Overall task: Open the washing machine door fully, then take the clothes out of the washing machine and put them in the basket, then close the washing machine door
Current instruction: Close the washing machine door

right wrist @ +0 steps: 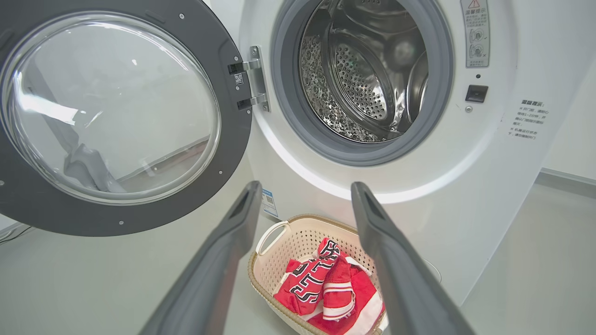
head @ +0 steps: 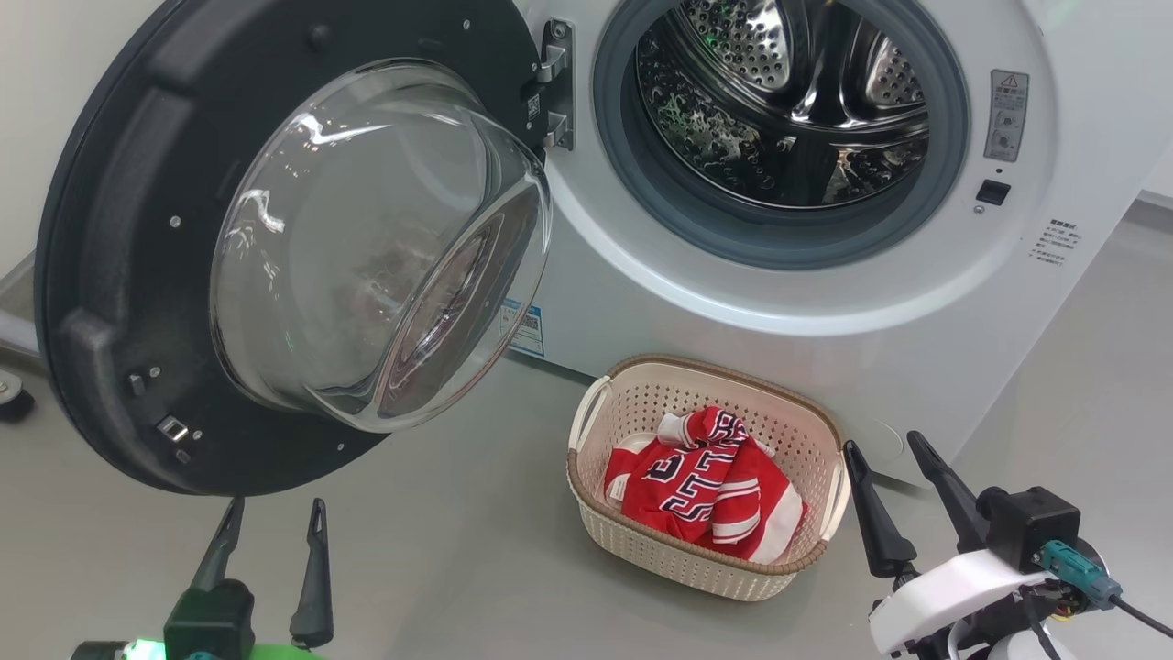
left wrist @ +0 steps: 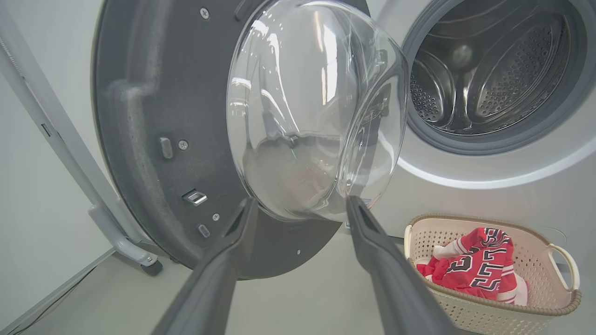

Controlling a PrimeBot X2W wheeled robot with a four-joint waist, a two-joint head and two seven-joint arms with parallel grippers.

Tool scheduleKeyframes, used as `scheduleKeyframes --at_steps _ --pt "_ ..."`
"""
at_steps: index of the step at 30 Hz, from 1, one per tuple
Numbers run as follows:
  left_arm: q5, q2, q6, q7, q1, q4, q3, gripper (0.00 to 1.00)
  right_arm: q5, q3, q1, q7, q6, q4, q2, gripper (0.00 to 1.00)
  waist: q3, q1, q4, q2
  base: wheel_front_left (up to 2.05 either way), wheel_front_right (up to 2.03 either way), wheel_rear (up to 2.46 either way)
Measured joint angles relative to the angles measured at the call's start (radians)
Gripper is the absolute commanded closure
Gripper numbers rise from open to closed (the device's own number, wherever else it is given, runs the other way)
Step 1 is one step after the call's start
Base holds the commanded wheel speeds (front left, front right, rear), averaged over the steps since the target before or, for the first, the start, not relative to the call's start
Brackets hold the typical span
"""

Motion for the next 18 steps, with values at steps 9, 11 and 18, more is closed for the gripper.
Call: scheduleKeyframes --at_steps 9,11,18 --pt "-0.022 0.0 0.0 0.008 0.004 -0.005 -0.001 1.0 0.0 0.0 0.0 0.001 0.0 0.0 0.0 0.0 -0.001 0.0 -0.002 0.0 0.0 0.0 0.0" --pt "-0.036 -0.001 -0.001 0.008 0.005 -0.012 -0.001 1.0 0.0 0.0 0.0 0.003 0.0 0.0 0.0 0.0 0.0 0.0 -0.002 0.0 0.0 0.0 0.0" --pt "-0.26 -0.05 -0.084 0.01 0.005 -0.071 0.002 1.0 0.0 -0.001 0.0 0.004 -0.002 -0.003 -0.003 0.0 0.013 0.0 -0.002 0.0 0.0 0.0 0.0"
